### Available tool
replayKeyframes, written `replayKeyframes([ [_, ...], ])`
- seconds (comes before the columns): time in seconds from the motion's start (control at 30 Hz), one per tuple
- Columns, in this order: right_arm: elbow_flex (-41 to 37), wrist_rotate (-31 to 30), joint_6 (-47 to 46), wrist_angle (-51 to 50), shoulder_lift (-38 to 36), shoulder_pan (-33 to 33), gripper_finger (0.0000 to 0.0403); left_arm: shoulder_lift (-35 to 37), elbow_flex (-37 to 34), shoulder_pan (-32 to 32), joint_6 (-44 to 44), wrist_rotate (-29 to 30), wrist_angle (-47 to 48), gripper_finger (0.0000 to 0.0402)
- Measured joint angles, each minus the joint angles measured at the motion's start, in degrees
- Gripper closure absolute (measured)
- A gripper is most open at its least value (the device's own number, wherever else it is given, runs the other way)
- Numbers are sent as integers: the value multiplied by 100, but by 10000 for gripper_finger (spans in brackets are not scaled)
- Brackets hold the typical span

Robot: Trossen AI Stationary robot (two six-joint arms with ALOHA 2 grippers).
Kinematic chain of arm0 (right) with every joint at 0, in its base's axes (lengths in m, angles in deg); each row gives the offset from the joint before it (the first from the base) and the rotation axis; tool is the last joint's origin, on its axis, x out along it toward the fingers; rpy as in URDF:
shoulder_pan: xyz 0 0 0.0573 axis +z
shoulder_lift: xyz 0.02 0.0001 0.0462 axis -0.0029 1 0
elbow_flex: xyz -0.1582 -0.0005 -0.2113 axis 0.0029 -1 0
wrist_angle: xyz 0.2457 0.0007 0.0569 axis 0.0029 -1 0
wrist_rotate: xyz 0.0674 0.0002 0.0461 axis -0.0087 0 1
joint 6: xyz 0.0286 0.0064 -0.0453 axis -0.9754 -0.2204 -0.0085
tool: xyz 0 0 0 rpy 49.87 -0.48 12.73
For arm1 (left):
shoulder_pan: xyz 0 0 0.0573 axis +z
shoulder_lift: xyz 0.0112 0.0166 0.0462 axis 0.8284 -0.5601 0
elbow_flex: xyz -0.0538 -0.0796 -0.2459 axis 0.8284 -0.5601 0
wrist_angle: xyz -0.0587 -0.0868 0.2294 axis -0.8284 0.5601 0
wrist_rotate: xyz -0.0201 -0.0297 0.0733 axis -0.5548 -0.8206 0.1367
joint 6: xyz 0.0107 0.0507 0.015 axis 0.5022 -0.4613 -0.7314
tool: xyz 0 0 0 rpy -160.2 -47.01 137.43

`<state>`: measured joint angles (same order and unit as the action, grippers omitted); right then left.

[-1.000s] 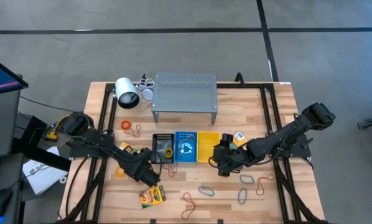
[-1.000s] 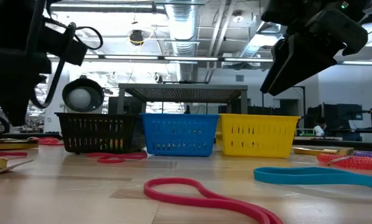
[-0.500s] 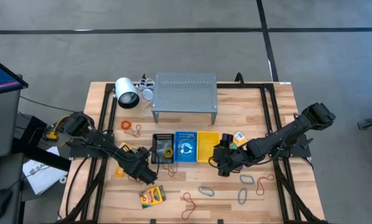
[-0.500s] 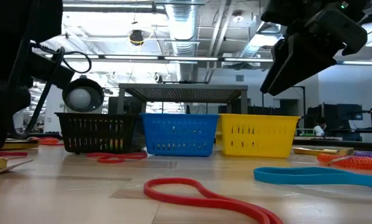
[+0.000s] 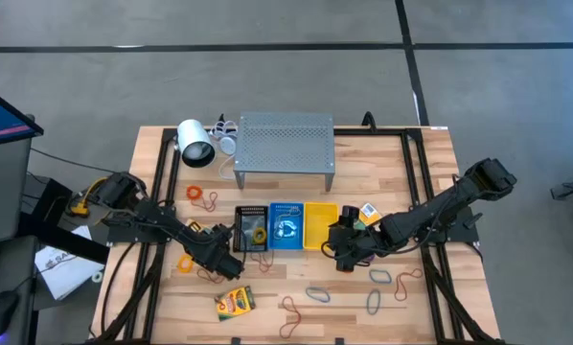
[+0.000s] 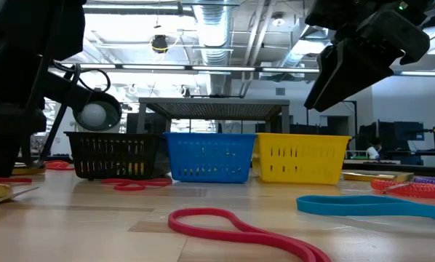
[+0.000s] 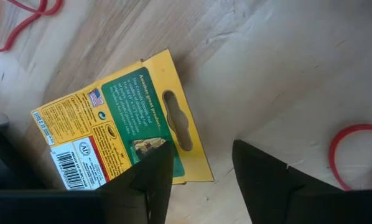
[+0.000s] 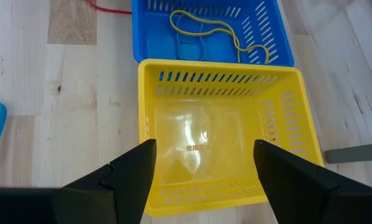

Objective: Pick & Place Office Desk Supplies
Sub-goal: Put the yellow crayon box into the yellow basket

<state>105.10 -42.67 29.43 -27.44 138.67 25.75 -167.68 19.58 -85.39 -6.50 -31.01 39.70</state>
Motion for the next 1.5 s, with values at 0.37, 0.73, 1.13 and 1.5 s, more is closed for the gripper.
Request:
replayKeyframes([
  [0.37,0,1,0,0,0,0,138,-2,-9,27,2,45,26,303],
  [0.73,0,2,0,11,0,0,138,26,-9,105,-3,9,146,357],
  [1.13,0,2,2,74,-2,0,138,786,-9,273,-2,-83,450,399],
  [1.5,0,2,23,221,-2,-8,138,1923,-7,295,-21,-83,685,400],
])
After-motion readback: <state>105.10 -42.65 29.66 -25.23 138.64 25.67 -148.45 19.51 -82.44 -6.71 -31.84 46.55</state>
